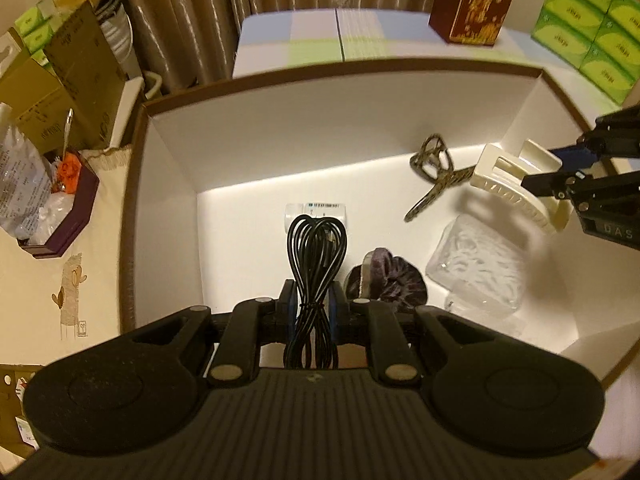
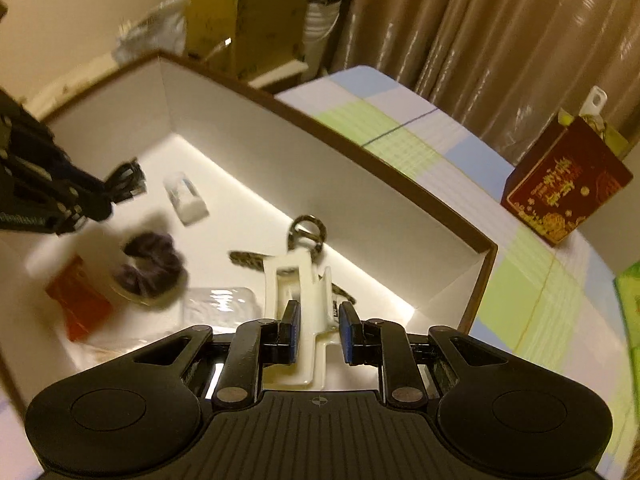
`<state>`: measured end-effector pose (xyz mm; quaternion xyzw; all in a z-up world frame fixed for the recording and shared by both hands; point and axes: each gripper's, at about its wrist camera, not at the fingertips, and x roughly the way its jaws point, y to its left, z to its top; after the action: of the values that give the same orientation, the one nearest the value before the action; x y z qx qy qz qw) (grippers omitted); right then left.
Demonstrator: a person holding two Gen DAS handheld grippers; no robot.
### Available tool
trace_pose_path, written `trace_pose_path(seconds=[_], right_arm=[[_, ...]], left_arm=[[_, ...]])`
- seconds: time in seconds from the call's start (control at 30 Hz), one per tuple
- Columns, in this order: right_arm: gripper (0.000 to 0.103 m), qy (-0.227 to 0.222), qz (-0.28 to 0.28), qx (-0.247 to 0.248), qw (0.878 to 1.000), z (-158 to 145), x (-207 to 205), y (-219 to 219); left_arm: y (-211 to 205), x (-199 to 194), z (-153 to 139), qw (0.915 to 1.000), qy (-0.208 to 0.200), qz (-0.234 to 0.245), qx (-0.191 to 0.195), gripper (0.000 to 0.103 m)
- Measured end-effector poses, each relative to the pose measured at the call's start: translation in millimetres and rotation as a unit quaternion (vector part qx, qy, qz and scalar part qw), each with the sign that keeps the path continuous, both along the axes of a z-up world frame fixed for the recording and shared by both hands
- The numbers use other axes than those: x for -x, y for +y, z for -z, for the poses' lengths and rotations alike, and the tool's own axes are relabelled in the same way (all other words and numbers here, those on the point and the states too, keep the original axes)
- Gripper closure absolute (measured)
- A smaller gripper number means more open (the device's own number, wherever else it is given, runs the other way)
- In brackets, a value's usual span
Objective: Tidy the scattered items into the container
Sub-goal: 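Open both grippers to drop the cable and hair clip into the box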
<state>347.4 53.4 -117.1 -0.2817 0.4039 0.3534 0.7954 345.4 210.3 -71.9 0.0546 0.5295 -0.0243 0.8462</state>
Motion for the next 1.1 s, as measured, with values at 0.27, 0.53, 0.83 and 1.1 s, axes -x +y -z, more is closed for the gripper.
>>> trace_pose_path(seconds=[0.27, 0.53, 0.83, 1.1], right_arm=[[0.049, -0.009, -0.024, 0.001, 1.000, 4.0, 0.9, -3.2], [0.030, -0.004, -0.037, -0.030, 0.999, -14.2, 17.3, -17.4], [0.008, -0.011, -0.038, -0.064, 0.997, -39.6, 47.5, -39.1], [0.005, 0.001, -0.033, -0.102, 0.994, -61.1, 79.1, -69.2]], left_arm=[[-4.6, -3.6, 10.9, 0.9998, 0.013, 0.008, -0.011, 0.073], [-12.3, 7.0, 1.2, 0.9998, 0.010, -0.001, -0.017, 0.057], [-27.1, 29.3, -28.0, 0.9995, -0.018, -0.008, -0.025, 0.034], [-45.5, 65.7, -59.1, 0.9981, -0.052, -0.018, -0.029, 0.019]])
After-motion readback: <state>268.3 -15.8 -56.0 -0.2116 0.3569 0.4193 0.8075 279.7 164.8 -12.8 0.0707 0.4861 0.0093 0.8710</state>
